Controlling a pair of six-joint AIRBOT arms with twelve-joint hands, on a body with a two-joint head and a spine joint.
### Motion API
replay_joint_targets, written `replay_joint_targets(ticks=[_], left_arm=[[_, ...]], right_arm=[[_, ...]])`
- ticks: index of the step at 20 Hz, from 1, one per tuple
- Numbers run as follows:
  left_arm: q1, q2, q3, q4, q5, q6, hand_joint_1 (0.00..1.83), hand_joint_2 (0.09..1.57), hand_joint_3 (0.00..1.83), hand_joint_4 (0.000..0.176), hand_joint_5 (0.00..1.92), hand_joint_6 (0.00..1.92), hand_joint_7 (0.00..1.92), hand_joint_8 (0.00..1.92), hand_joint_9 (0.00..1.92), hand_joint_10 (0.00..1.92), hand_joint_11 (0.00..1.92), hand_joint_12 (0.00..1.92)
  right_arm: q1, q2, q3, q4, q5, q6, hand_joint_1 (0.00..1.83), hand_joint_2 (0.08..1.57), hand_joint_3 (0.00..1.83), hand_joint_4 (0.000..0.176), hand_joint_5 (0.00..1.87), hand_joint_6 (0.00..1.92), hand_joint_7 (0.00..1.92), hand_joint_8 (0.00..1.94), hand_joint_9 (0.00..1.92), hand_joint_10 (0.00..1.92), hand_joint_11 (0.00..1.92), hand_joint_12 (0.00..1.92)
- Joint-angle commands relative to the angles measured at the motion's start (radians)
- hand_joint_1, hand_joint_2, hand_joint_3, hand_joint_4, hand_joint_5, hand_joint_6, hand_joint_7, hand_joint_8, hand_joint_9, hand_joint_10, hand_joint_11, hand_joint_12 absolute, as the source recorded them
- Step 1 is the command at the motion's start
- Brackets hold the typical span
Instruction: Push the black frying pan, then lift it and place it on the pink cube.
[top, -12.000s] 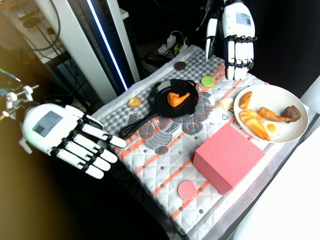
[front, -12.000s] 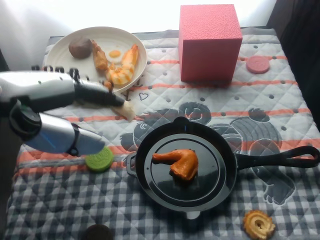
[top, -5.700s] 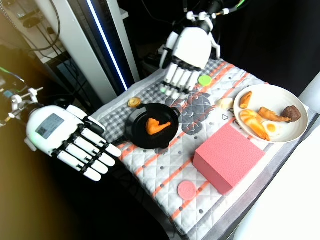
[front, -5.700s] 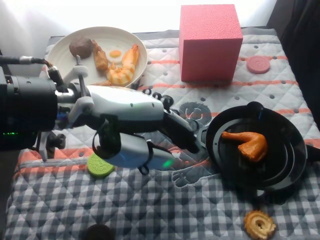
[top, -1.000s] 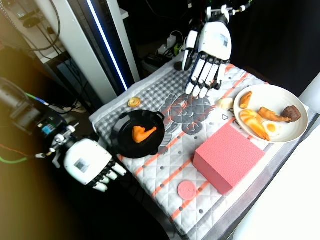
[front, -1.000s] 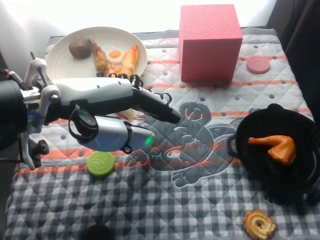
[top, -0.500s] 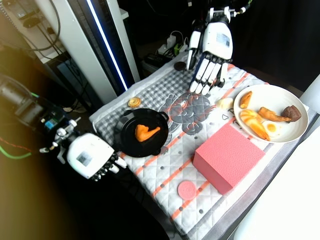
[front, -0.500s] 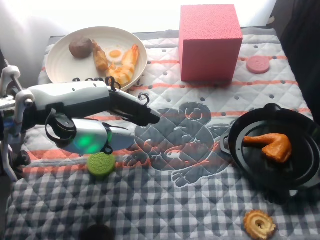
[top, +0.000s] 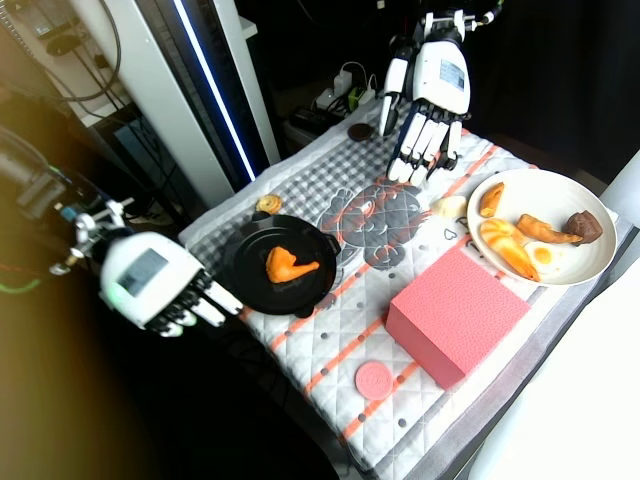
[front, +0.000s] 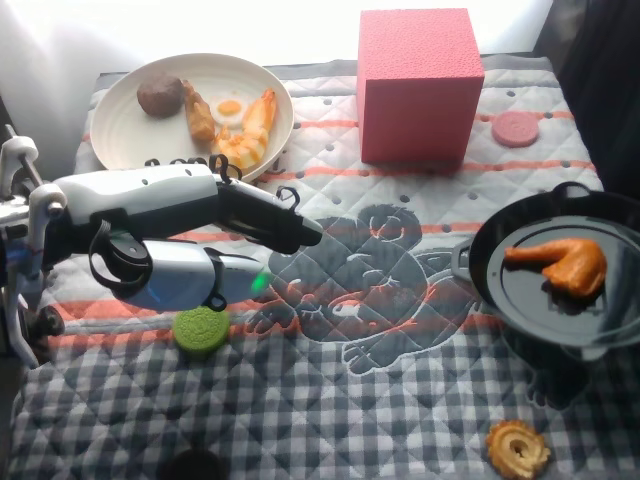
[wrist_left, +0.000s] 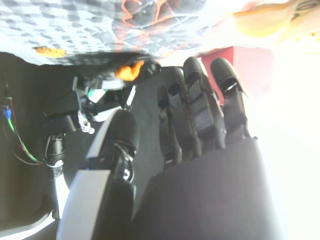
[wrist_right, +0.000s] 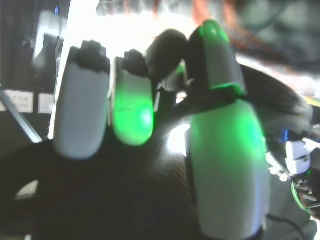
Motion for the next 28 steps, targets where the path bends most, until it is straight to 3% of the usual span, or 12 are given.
replay_joint_targets(ticks=[1, 7, 8, 10, 13, 14, 18, 19, 21, 25, 28], left_arm=[[-0.004, 0.008, -0.004, -0.029, -0.109, 0.005, 0.56, 1.46, 0.0, 0.0, 0.5, 0.0, 0.58, 0.0, 0.49, 0.01, 0.0, 0.78], [0.01, 0.011, -0.004, -0.063, -0.138, 0.014, 0.44, 1.49, 0.01, 0.0, 0.49, 0.0, 0.56, 0.0, 0.48, 0.0, 0.0, 0.76], [0.01, 0.01, -0.004, -0.075, -0.143, 0.027, 0.5, 1.49, 0.0, 0.0, 0.49, 0.0, 0.56, 0.0, 0.48, 0.0, 0.0, 0.75], [0.011, 0.009, -0.004, -0.082, -0.146, 0.032, 0.44, 1.49, 0.0, 0.0, 0.48, 0.0, 0.55, 0.0, 0.47, 0.0, 0.0, 0.76], [0.012, 0.01, -0.004, -0.084, -0.148, 0.032, 0.51, 1.48, 0.0, 0.0, 0.5, 0.01, 0.56, 0.0, 0.47, 0.01, 0.0, 0.79], [0.012, 0.01, -0.003, -0.085, -0.148, 0.032, 0.48, 1.49, 0.0, 0.0, 0.5, 0.01, 0.56, 0.0, 0.48, 0.01, 0.0, 0.83], [0.014, 0.009, -0.004, -0.09, -0.149, 0.033, 0.39, 1.5, 0.01, 0.0, 0.47, 0.0, 0.53, 0.0, 0.43, 0.0, 0.0, 0.73], [0.015, 0.009, -0.004, -0.091, -0.149, 0.033, 0.39, 1.51, 0.0, 0.0, 0.45, 0.0, 0.51, 0.0, 0.42, 0.0, 0.0, 0.66], [0.017, 0.009, -0.004, -0.094, -0.15, 0.033, 0.45, 1.5, 0.0, 0.0, 0.49, 0.01, 0.55, 0.01, 0.47, 0.02, 0.0, 0.81], [0.02, 0.01, -0.004, -0.099, -0.152, 0.033, 0.6, 1.47, 0.0, 0.0, 0.5, 0.01, 0.57, 0.01, 0.48, 0.01, 0.0, 0.79], [0.024, 0.01, -0.004, -0.102, -0.153, 0.033, 0.44, 1.49, 0.0, 0.0, 0.5, 0.0, 0.56, 0.0, 0.47, 0.0, 0.0, 0.82]], right_arm=[[0.002, 0.012, -0.003, -0.018, 0.159, 0.005, 1.43, 1.0, 0.7, 0.0, 1.4, 1.92, 1.64, 1.94, 1.73, 1.92, 1.74, 1.92], [0.02, 0.035, -0.002, -0.031, 0.225, 0.043, 1.37, 0.96, 0.76, 0.0, 1.4, 1.92, 1.62, 1.94, 1.71, 1.92, 1.73, 1.92], [0.032, 0.035, 0.003, -0.031, 0.228, 0.049, 1.37, 0.88, 0.9, 0.0, 1.44, 1.92, 1.64, 1.94, 1.73, 1.92, 1.75, 1.92], [0.056, 0.035, 0.01, -0.031, 0.228, 0.049, 1.33, 0.87, 0.94, 0.0, 1.46, 1.92, 1.65, 1.94, 1.75, 1.92, 1.77, 1.92], [0.077, 0.034, 0.016, -0.032, 0.228, 0.049, 1.35, 0.85, 0.98, 0.0, 1.47, 1.92, 1.66, 1.94, 1.76, 1.92, 1.79, 1.92], [0.085, 0.034, 0.019, -0.033, 0.228, 0.049, 1.38, 0.81, 1.07, 0.0, 1.5, 1.92, 1.67, 1.94, 1.77, 1.92, 1.8, 1.92], [0.119, 0.034, 0.03, -0.041, 0.223, 0.055, 1.49, 0.78, 1.08, 0.0, 1.47, 1.92, 1.68, 1.94, 1.79, 1.92, 1.81, 1.92], [0.126, 0.034, 0.033, -0.043, 0.217, 0.056, 1.49, 0.77, 1.08, 0.0, 1.46, 1.92, 1.68, 1.94, 1.79, 1.92, 1.8, 1.92], [0.163, 0.034, 0.05, -0.056, 0.182, 0.06, 1.49, 0.77, 1.08, 0.0, 1.44, 1.92, 1.68, 1.94, 1.76, 1.92, 1.77, 1.92], [0.246, 0.03, 0.085, -0.076, 0.1, 0.06, 1.5, 0.76, 1.08, 0.0, 1.45, 1.92, 1.69, 1.94, 1.76, 1.92, 1.76, 1.92], [0.33, 0.007, 0.135, -0.091, 0.005, 0.06, 1.56, 0.78, 0.96, 0.0, 1.47, 1.92, 1.67, 1.94, 1.76, 1.92, 1.77, 1.92]])
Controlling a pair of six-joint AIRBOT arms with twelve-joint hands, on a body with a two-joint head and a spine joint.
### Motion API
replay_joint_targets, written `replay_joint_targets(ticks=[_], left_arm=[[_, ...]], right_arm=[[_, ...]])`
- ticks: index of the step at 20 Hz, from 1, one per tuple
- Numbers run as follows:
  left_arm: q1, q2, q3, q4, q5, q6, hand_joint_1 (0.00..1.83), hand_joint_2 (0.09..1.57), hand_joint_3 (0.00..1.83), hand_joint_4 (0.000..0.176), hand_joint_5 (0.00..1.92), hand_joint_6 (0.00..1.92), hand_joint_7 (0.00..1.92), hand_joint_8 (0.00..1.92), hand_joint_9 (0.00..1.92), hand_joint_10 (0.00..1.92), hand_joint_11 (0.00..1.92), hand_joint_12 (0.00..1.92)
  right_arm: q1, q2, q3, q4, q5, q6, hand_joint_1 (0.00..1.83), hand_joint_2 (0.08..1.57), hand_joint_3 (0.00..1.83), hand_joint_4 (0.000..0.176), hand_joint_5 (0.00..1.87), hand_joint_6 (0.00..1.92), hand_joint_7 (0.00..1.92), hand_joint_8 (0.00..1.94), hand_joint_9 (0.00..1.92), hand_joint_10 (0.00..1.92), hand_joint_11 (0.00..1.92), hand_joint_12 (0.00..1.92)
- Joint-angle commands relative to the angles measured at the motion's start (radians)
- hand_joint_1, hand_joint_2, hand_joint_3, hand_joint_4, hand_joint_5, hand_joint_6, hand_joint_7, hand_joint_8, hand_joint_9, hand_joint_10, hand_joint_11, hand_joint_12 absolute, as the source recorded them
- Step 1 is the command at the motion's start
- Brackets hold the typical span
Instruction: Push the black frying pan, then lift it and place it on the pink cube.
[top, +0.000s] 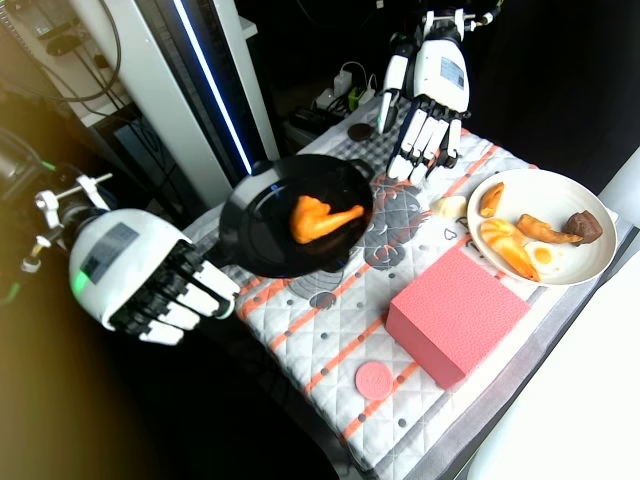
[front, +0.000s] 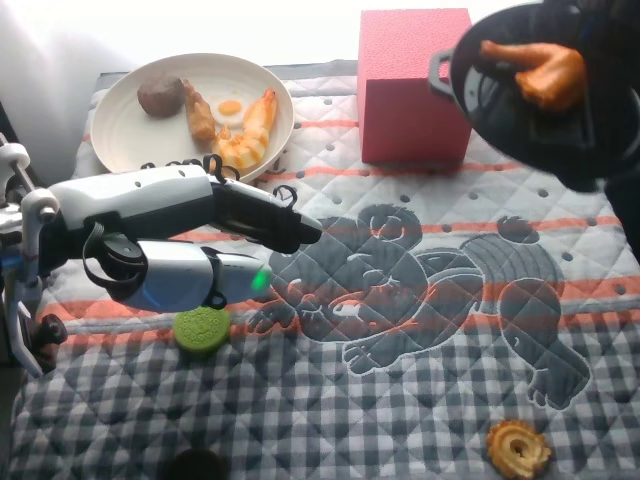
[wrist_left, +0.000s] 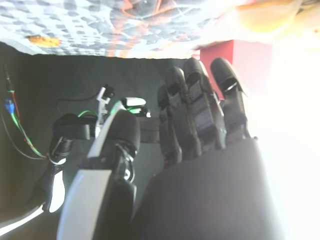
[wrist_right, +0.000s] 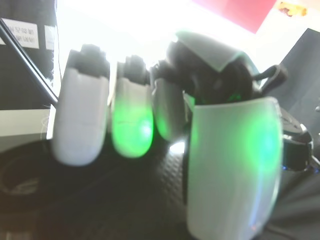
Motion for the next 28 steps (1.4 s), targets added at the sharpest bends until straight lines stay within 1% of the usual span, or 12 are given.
replay_joint_targets(ticks=[1, 4, 5, 8, 9, 10, 13, 16, 17, 21, 22, 28], left_arm=[[-0.003, 0.01, -0.003, -0.025, -0.11, -0.005, 0.48, 1.48, 0.0, 0.0, 0.5, 0.01, 0.56, 0.01, 0.47, 0.01, 0.0, 0.77], [0.006, 0.011, -0.003, -0.033, -0.118, -0.005, 0.45, 1.49, 0.0, 0.0, 0.5, 0.0, 0.57, 0.0, 0.47, 0.0, 0.0, 0.77], [0.009, 0.011, -0.003, -0.038, -0.121, -0.005, 0.44, 1.49, 0.0, 0.0, 0.49, 0.0, 0.55, 0.0, 0.46, 0.0, 0.0, 0.74], [0.022, 0.011, -0.002, -0.049, -0.132, -0.005, 0.44, 1.48, 0.0, 0.0, 0.49, 0.0, 0.54, 0.0, 0.45, 0.0, 0.0, 0.69], [0.024, 0.01, -0.001, -0.05, -0.134, -0.005, 0.41, 1.49, 0.0, 0.0, 0.49, 0.0, 0.55, 0.0, 0.47, 0.0, 0.0, 0.74], [0.024, 0.01, 0.0, -0.05, -0.134, -0.005, 0.42, 1.49, 0.0, 0.0, 0.48, 0.0, 0.55, 0.0, 0.46, 0.0, 0.0, 0.71], [0.026, 0.006, 0.003, -0.051, -0.139, -0.005, 0.4, 1.5, 0.0, 0.0, 0.46, 0.0, 0.52, 0.0, 0.42, 0.0, 0.0, 0.62], [0.026, -0.005, 0.01, -0.053, -0.143, -0.005, 0.5, 1.48, 0.0, 0.0, 0.48, 0.01, 0.54, 0.01, 0.44, 0.01, 0.0, 0.7], [0.028, -0.007, 0.013, -0.059, -0.15, -0.005, 0.58, 1.47, 0.0, 0.0, 0.5, 0.01, 0.56, 0.01, 0.46, 0.01, 0.0, 0.81], [0.03, -0.012, 0.021, -0.064, -0.164, -0.005, 0.48, 1.48, 0.01, 0.0, 0.48, 0.0, 0.55, 0.0, 0.47, 0.01, 0.0, 0.86], [0.031, -0.013, 0.022, -0.065, -0.169, -0.005, 0.46, 1.49, 0.01, 0.0, 0.46, 0.0, 0.53, 0.0, 0.45, 0.0, 0.0, 0.8], [0.041, -0.017, 0.024, -0.078, -0.181, -0.005, 0.58, 1.47, 0.0, 0.0, 0.48, 0.0, 0.56, 0.0, 0.48, 0.01, 0.0, 0.88]], right_arm=[[0.032, -0.006, 0.016, -0.027, 0.065, 0.004, 1.54, 0.84, 0.82, 0.0, 1.47, 1.92, 1.67, 1.94, 1.76, 1.92, 1.77, 1.92], [0.107, -0.044, 0.07, -0.032, -0.012, 0.004, 1.53, 0.85, 0.8, 0.0, 1.49, 1.92, 1.69, 1.94, 1.79, 1.92, 1.8, 1.92], [0.144, -0.064, 0.097, -0.031, -0.048, 0.0, 1.48, 0.91, 0.67, 0.0, 1.42, 1.92, 1.63, 1.94, 1.73, 1.92, 1.74, 1.92], [0.244, -0.128, 0.185, -0.029, -0.176, -0.018, 1.5, 0.94, 0.58, 0.0, 1.42, 1.92, 1.62, 1.94, 1.73, 1.92, 1.73, 1.92], [0.281, -0.153, 0.223, -0.024, -0.229, -0.032, 1.46, 0.96, 0.58, 0.143, 1.4, 1.92, 1.61, 1.94, 1.72, 1.92, 1.73, 1.92], [0.315, -0.18, 0.256, -0.021, -0.277, -0.042, 1.42, 0.99, 0.6, 0.169, 1.39, 1.92, 1.6, 1.94, 1.72, 1.92, 1.74, 1.92], [0.405, -0.257, 0.37, -0.019, -0.412, -0.051, 1.4, 1.01, 0.57, 0.176, 1.33, 1.92, 1.51, 1.94, 1.63, 1.92, 1.67, 1.92], [0.46, -0.304, 0.456, -0.012, -0.501, -0.054, 1.42, 1.05, 0.49, 0.176, 1.37, 1.92, 1.52, 1.94, 1.63, 1.92, 1.66, 1.92], [0.478, -0.322, 0.492, -0.011, -0.533, -0.064, 1.43, 1.09, 0.43, 0.176, 1.29, 1.92, 1.45, 1.94, 1.59, 1.92, 1.63, 1.92], [0.5, -0.36, 0.545, -0.008, -0.571, -0.068, 1.41, 1.18, 0.2, 0.176, 1.35, 1.92, 1.44, 1.94, 1.54, 1.92, 1.58, 1.92], [0.503, -0.368, 0.553, -0.008, -0.579, -0.068, 1.39, 1.19, 0.19, 0.176, 1.32, 1.92, 1.42, 1.94, 1.52, 1.92, 1.57, 1.92], [0.502, -0.401, 0.579, -0.007, -0.615, -0.068, 1.37, 1.2, 0.15, 0.176, 1.27, 1.92, 1.44, 1.94, 1.56, 1.92, 1.61, 1.92]])
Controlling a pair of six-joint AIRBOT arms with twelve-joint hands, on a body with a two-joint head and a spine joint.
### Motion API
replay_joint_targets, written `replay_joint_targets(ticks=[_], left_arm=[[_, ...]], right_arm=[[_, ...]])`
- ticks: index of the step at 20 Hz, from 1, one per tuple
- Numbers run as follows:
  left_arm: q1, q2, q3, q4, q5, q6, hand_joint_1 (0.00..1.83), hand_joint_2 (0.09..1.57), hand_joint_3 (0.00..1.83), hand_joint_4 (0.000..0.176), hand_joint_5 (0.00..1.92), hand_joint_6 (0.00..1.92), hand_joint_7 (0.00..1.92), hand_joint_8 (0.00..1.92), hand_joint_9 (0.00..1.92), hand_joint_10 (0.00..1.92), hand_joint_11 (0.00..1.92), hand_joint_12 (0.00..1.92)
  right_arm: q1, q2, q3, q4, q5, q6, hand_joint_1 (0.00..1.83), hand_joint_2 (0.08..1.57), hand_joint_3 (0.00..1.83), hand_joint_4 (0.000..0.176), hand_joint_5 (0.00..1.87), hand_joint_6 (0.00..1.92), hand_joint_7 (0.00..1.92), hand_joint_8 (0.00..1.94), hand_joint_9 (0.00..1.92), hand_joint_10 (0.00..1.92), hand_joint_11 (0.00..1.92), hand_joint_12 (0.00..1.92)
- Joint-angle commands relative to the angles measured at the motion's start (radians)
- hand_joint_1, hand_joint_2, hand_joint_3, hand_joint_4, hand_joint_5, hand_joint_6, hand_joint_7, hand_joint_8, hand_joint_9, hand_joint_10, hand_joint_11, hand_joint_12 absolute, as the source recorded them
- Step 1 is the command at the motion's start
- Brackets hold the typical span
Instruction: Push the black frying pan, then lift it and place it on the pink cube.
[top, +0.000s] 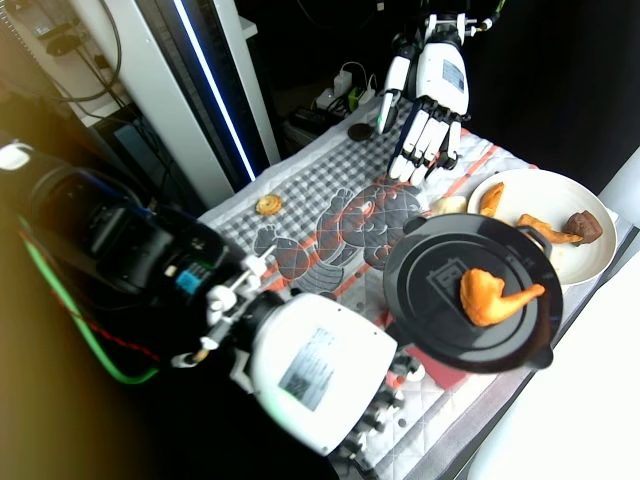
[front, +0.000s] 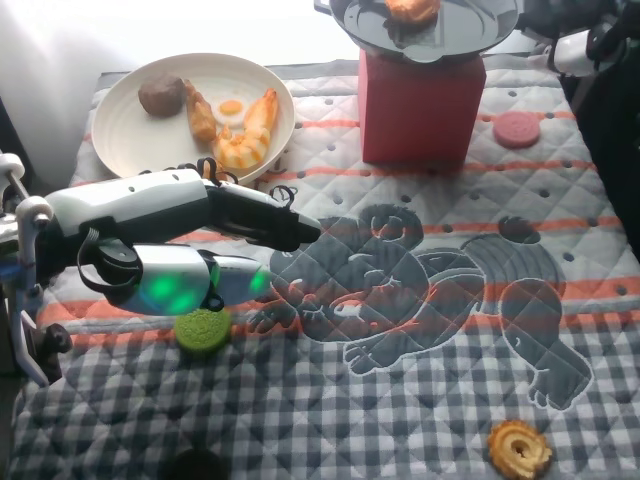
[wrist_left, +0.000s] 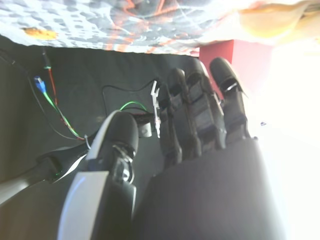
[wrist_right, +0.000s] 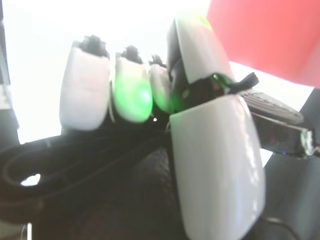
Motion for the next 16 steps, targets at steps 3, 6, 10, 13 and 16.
replay_joint_targets(ticks=[3, 6, 10, 13, 16], left_arm=[[0.0, 0.001, 0.005, -0.033, -0.121, -0.005, 0.55, 1.48, 0.0, 0.0, 0.49, 0.0, 0.56, 0.0, 0.48, 0.0, 0.0, 0.9], [0.006, 0.002, 0.005, -0.035, -0.123, -0.005, 0.57, 1.47, 0.0, 0.0, 0.49, 0.0, 0.56, 0.0, 0.48, 0.0, 0.0, 0.91], [0.009, 0.006, 0.004, -0.047, -0.129, -0.005, 0.58, 1.46, 0.0, 0.0, 0.51, 0.01, 0.57, 0.01, 0.48, 0.01, 0.0, 0.91], [0.012, 0.009, 0.003, -0.053, -0.129, -0.005, 0.57, 1.46, 0.0, 0.0, 0.51, 0.0, 0.57, 0.0, 0.48, 0.01, 0.0, 0.92], [0.016, 0.012, 0.001, -0.059, -0.131, -0.005, 0.6, 1.45, 0.0, 0.0, 0.51, 0.0, 0.56, 0.0, 0.48, 0.01, 0.0, 0.88]], right_arm=[[0.014, -0.01, 0.009, -0.008, 0.091, -0.034, 1.35, 1.18, 0.12, 0.176, 1.28, 1.92, 1.43, 1.94, 1.54, 1.92, 1.59, 1.92], [0.014, -0.009, -0.003, 0.033, 0.058, -0.161, 0.96, 1.19, 0.4, 0.0, 0.55, 1.77, 0.84, 1.79, 1.05, 1.89, 1.17, 1.92], [0.014, 0.004, -0.035, 0.033, 0.055, -0.194, 0.84, 1.35, 0.0, 0.0, 0.07, 1.48, 0.3, 1.47, 0.42, 1.66, 0.51, 1.92], [0.013, 0.035, -0.063, 0.033, 0.054, -0.222, 0.65, 1.32, 0.0, 0.006, 0.0, 0.58, 0.09, 0.73, 0.1, 1.36, 0.12, 1.83], [0.007, 0.062, -0.085, 0.033, 0.052, -0.235, 0.58, 1.33, 0.0, 0.046, 0.0, 0.04, 0.04, 0.23, 0.0, 0.62, 0.0, 1.32]])
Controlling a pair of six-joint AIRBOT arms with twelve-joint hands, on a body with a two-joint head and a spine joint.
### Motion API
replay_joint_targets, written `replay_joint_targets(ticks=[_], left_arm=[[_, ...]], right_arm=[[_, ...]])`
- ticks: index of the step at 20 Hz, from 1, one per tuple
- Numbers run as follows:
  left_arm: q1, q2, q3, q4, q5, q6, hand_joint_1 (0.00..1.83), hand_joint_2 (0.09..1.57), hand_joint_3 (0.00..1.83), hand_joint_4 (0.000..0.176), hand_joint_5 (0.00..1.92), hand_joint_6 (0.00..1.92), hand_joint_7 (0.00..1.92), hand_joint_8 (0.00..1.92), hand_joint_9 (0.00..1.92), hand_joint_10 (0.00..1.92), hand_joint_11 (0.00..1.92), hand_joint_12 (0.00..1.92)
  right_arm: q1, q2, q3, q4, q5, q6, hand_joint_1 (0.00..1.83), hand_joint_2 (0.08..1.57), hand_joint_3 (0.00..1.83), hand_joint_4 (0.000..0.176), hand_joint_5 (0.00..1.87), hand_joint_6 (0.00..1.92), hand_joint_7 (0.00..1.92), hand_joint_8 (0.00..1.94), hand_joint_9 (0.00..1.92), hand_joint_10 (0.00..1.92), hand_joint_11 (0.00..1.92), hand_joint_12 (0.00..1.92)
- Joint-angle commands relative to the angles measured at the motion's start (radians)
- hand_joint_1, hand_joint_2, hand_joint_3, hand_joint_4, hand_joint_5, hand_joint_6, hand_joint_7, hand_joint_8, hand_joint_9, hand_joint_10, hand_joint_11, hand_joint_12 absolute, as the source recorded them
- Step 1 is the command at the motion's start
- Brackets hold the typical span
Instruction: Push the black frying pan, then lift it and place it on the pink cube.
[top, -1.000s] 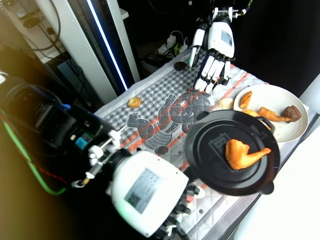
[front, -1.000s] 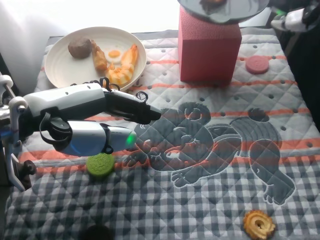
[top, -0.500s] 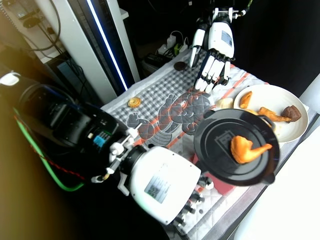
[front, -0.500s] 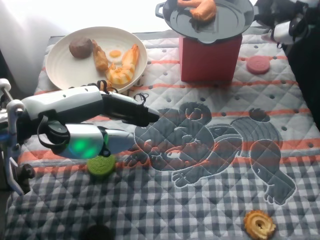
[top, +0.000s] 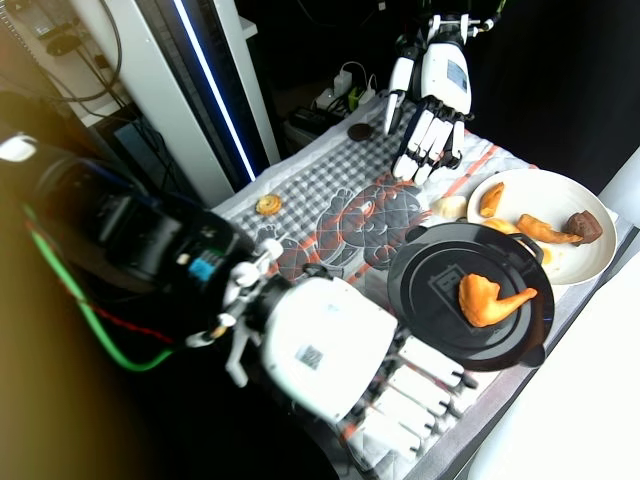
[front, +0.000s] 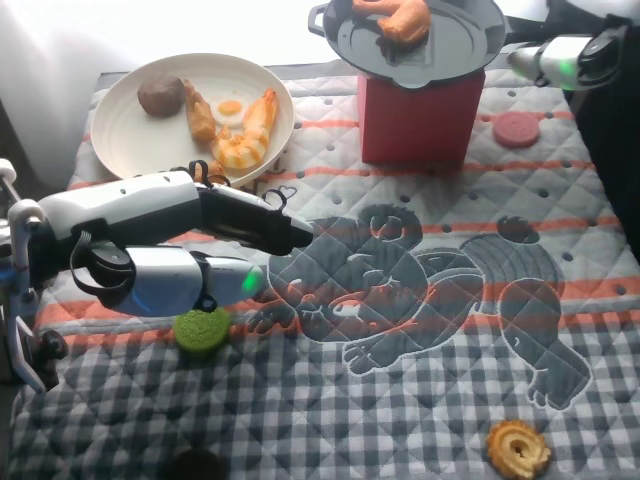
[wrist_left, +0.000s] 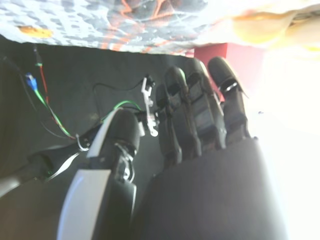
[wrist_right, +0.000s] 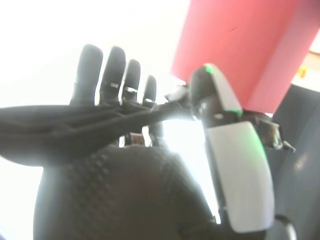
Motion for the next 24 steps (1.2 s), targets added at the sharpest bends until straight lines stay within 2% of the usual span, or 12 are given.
replay_joint_targets(ticks=[1, 4, 6, 7, 9, 11, 15, 16, 18, 20, 23, 24], left_arm=[[-0.006, 0.011, -0.005, -0.027, -0.113, -0.006, 0.61, 1.45, 0.0, 0.0, 0.5, 0.0, 0.56, 0.0, 0.47, 0.01, 0.0, 0.87], [-0.001, 0.014, -0.007, -0.034, -0.118, -0.006, 0.62, 1.44, 0.0, 0.0, 0.5, 0.0, 0.55, 0.0, 0.46, 0.0, 0.0, 0.85], [0.0, 0.021, -0.011, -0.037, -0.12, -0.006, 0.67, 1.42, 0.0, 0.0, 0.51, 0.0, 0.55, 0.0, 0.47, 0.0, 0.0, 0.88], [0.001, 0.023, -0.013, -0.037, -0.12, -0.006, 0.67, 1.42, 0.0, 0.0, 0.51, 0.0, 0.56, 0.0, 0.47, 0.0, 0.0, 0.89], [0.003, 0.034, -0.02, -0.039, -0.125, -0.006, 0.62, 1.43, 0.0, 0.0, 0.49, 0.0, 0.53, 0.0, 0.45, 0.0, 0.0, 0.85], [0.01, 0.048, -0.027, -0.044, -0.127, -0.006, 0.61, 1.43, 0.0, 0.0, 0.5, 0.0, 0.55, 0.0, 0.46, 0.01, 0.0, 0.9], [0.021, 0.085, -0.049, -0.058, -0.166, 0.001, 0.5, 1.45, 0.0, 0.004, 0.5, 0.01, 0.55, 0.01, 0.46, 0.01, 0.0, 0.85], [0.021, 0.113, -0.071, -0.077, -0.197, 0.033, 0.56, 1.43, 0.0, 0.026, 0.5, 0.0, 0.54, 0.01, 0.46, 0.01, 0.0, 0.94], [0.023, 0.134, -0.085, -0.087, -0.226, 0.045, 0.6, 1.42, 0.0, 0.019, 0.47, 0.0, 0.5, 0.0, 0.43, 0.0, 0.0, 0.87], [0.023, 0.157, -0.094, -0.098, -0.269, 0.045, 0.53, 1.4, 0.0, 0.039, 0.44, 0.0, 0.46, 0.01, 0.41, 0.01, 0.0, 1.01], [0.036, 0.184, -0.104, -0.175, -0.354, 0.085, 0.39, 1.35, 0.0, 0.012, 0.24, 0.0, 0.3, 0.0, 0.29, 0.0, 0.0, 1.12], [0.046, 0.188, -0.104, -0.208, -0.382, 0.099, 0.33, 1.31, 0.0, 0.044, 0.13, 0.0, 0.09, 0.0, 0.12, 0.0, 0.0, 1.11]], right_arm=[[0.006, 0.009, -0.009, -0.015, 0.11, -0.005, 0.68, 1.3, 0.0, 0.074, 0.0, 0.01, 0.01, 0.09, 0.0, 0.33, 0.0, 0.98], [0.005, 0.054, -0.064, -0.015, 0.119, -0.047, 0.68, 1.24, 0.0, 0.122, 0.0, 0.0, 0.0, 0.0, 0.0, 0.0, 0.0, 0.56], [-0.003, 0.127, -0.154, -0.019, 0.162, -0.079, 0.58, 1.19, 0.0, 0.128, 0.0, 0.0, 0.0, 0.0, 0.0, 0.0, 0.0, 0.06], [-0.008, 0.148, -0.175, -0.029, 0.174, -0.079, 0.54, 1.18, 0.0, 0.108, 0.0, 0.0, 0.0, 0.0, 0.0, 0.0, 0.0, 0.01], [-0.039, 0.227, -0.272, -0.055, 0.244, -0.079, 0.49, 1.15, 0.0, 0.089, 0.0, 0.0, 0.0, 0.0, 0.0, 0.0, 0.0, 0.0], [-0.081, 0.301, -0.366, -0.1, 0.31, -0.078, 0.42, 1.18, 0.0, 0.145, 0.0, 0.0, 0.0, 0.0, 0.0, 0.0, 0.0, 0.0], [-0.186, 0.44, -0.54, -0.18, 0.462, -0.062, 0.43, 1.15, 0.0, 0.075, 0.0, 0.0, 0.0, 0.0, 0.0, 0.0, 0.0, 0.0], [-0.247, 0.489, -0.589, -0.237, 0.541, 0.027, 0.45, 1.15, 0.0, 0.109, 0.0, 0.0, 0.0, 0.0, 0.0, 0.0, 0.0, 0.0], [-0.302, 0.517, -0.611, -0.272, 0.617, 0.114, 0.43, 1.14, 0.0, 0.146, 0.0, 0.0, 0.0, 0.0, 0.0, 0.0, 0.0, 0.0], [-0.388, 0.55, -0.651, -0.278, 0.727, 0.156, 0.44, 1.15, 0.0, 0.101, 0.0, 0.0, 0.0, 0.0, 0.0, 0.0, 0.0, 0.0], [-0.512, 0.573, -0.693, -0.278, 0.908, 0.226, 0.37, 1.12, 0.0, 0.132, 0.0, 0.0, 0.0, 0.0, 0.0, 0.0, 0.0, 0.0], [-0.555, 0.573, -0.693, -0.267, 0.964, 0.274, 0.38, 1.15, 0.0, 0.106, 0.0, 0.0, 0.0, 0.0, 0.0, 0.0, 0.0, 0.0]])
